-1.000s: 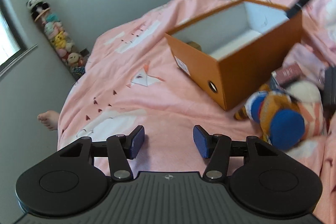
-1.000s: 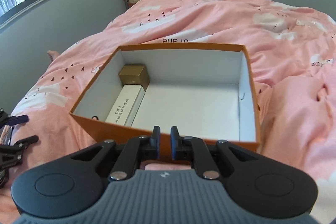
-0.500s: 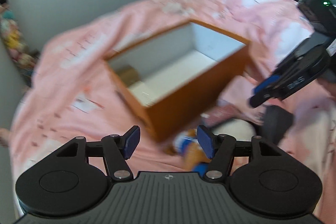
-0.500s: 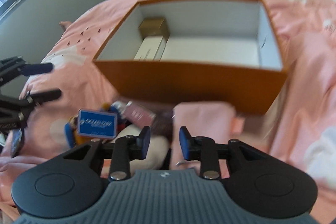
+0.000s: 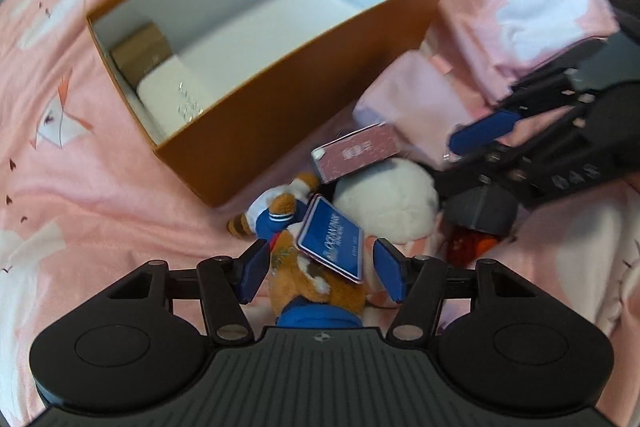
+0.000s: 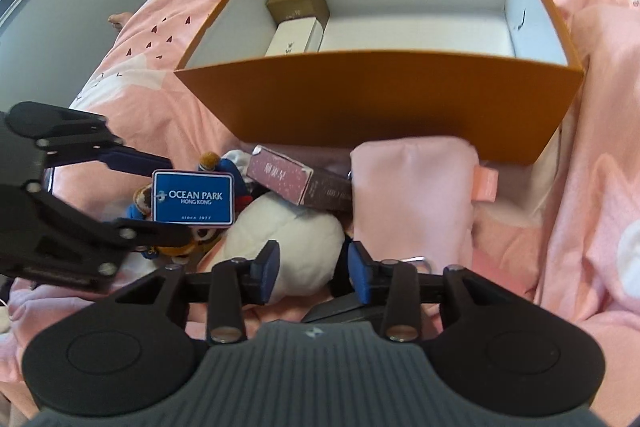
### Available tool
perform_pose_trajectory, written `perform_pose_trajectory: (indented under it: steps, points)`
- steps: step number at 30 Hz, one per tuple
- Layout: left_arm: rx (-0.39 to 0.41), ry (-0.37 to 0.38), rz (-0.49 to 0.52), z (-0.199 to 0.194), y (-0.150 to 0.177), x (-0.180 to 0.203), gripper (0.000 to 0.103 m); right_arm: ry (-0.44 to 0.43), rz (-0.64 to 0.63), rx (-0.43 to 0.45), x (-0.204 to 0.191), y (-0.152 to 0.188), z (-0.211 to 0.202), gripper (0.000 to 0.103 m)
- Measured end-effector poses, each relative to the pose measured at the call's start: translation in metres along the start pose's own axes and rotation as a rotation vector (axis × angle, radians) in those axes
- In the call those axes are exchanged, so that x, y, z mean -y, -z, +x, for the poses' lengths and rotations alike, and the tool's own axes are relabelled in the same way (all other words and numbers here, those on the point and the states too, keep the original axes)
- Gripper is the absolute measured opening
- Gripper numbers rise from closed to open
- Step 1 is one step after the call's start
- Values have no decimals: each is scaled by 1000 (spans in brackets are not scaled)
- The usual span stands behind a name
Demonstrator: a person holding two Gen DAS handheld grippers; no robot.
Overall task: Organize objects
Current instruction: 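Grasp the Ocean Park plush with the left gripper while the right gripper grasps the white plush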
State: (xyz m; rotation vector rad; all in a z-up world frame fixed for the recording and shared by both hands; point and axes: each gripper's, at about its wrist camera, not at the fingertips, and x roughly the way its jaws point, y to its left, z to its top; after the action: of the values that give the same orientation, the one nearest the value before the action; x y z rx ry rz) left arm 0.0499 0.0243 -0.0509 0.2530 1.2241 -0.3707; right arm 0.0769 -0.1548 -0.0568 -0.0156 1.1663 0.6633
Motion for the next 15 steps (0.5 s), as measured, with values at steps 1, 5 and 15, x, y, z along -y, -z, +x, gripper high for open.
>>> perform_pose_trajectory:
  steps: [1,5,15]
  points:
    - [-26,-5,-12,5,-3,-2,65,-13,17,-14,1,-1,1,43]
    - [-69,30,-83,16,-9,-10,62,-72,102,-61,7,-3,8,49]
    - [11,-6,-235,8,15,-13,57,-151,298,-180,8,-12,38,63]
